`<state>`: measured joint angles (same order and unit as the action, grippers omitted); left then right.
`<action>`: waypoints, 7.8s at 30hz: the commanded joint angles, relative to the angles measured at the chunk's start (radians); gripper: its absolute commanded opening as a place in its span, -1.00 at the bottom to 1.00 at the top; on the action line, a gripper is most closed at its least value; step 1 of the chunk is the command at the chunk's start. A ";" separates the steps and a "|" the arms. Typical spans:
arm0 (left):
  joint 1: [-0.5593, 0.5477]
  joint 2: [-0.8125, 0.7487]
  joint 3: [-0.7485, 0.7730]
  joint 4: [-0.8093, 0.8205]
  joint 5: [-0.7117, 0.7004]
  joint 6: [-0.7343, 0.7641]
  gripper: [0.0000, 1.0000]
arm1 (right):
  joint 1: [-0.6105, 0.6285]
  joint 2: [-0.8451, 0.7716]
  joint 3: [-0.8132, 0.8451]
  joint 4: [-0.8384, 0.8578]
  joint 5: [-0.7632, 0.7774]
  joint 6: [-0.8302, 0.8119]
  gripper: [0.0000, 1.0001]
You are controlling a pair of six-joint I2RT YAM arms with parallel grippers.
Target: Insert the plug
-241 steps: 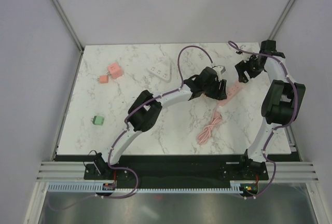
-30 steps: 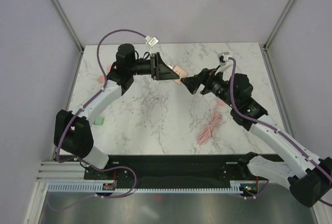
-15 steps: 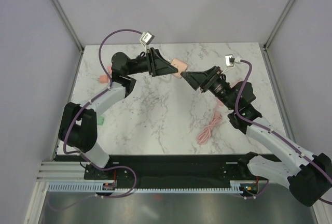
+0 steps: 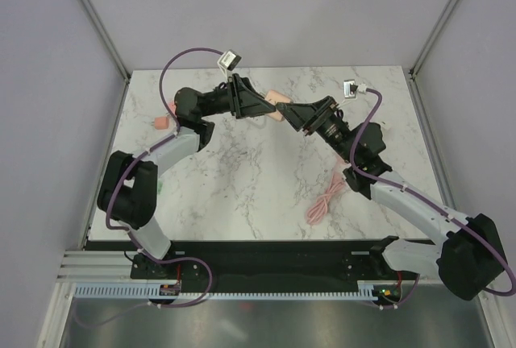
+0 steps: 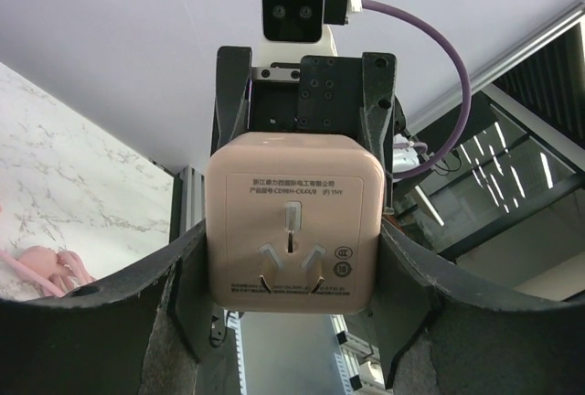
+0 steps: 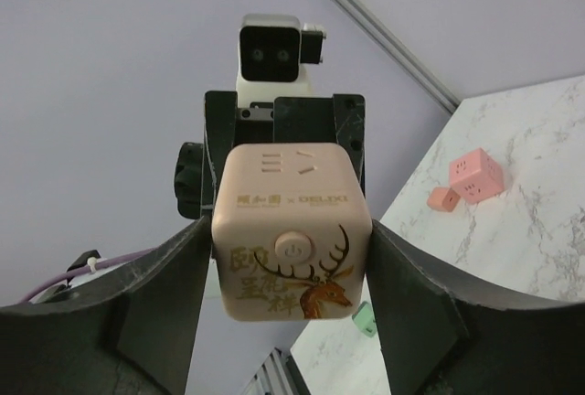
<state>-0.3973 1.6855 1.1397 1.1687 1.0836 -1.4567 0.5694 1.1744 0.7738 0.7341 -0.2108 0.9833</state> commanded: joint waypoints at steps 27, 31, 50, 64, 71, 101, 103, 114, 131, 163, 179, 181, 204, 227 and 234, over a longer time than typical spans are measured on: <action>0.138 0.161 0.348 -1.143 -0.474 0.833 0.47 | -0.255 -0.136 0.013 -0.312 -0.142 -0.077 -1.00; 0.187 0.360 0.613 -1.340 -0.628 0.911 0.02 | -0.256 -0.168 0.004 -0.372 -0.139 -0.135 -1.00; 0.219 0.939 1.186 -1.491 -0.763 0.817 -0.50 | -0.256 -0.096 0.094 -0.593 -0.095 -0.364 -1.00; 0.173 0.738 0.816 -1.482 -0.639 0.811 -0.51 | -0.256 0.102 0.379 -1.039 0.087 -0.624 -1.00; 0.086 0.643 0.654 -1.462 -0.645 0.819 -0.51 | -0.212 0.303 0.626 -1.163 0.099 -0.750 -1.00; 0.066 -0.233 0.075 -1.652 -0.763 1.029 0.99 | -0.031 0.754 0.900 -1.484 0.384 -0.658 -1.00; 0.067 -0.241 0.051 -1.653 -0.803 1.026 1.00 | -0.031 0.758 0.892 -1.463 0.389 -0.650 -1.00; 0.068 -0.280 0.023 -1.641 -0.886 0.998 0.99 | -0.023 0.786 0.880 -1.398 0.425 -0.632 -1.00; 0.069 -0.297 0.022 -1.633 -0.892 0.995 1.00 | -0.023 0.798 0.837 -1.378 0.448 -0.592 -1.00; 0.069 -0.316 0.022 -1.626 -0.907 1.001 1.00 | -0.025 0.748 0.851 -1.382 0.465 -0.615 -1.00; 0.068 -0.319 0.018 -1.623 -0.916 1.003 0.99 | -0.029 0.775 0.777 -1.329 0.449 -0.609 -1.00; 0.068 -0.319 0.017 -1.621 -0.918 1.003 0.99 | -0.031 0.786 0.762 -1.326 0.447 -0.618 -1.00; 0.071 -0.313 0.017 -1.618 -0.930 1.000 0.99 | 0.078 0.676 0.311 -0.952 0.568 -0.563 -1.00; 0.075 -0.314 0.025 -1.620 -0.944 0.990 0.99 | 0.103 0.754 0.246 -0.869 0.608 -0.526 -1.00; 0.077 -0.313 0.026 -1.620 -0.944 0.992 1.00 | 0.089 0.728 0.378 -0.964 0.571 -0.563 -0.55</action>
<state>-0.3264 1.3949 1.1545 -0.4820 0.1577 -0.4801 0.6567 1.8214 1.1286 0.0353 0.5236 0.3962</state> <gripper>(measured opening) 0.995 0.648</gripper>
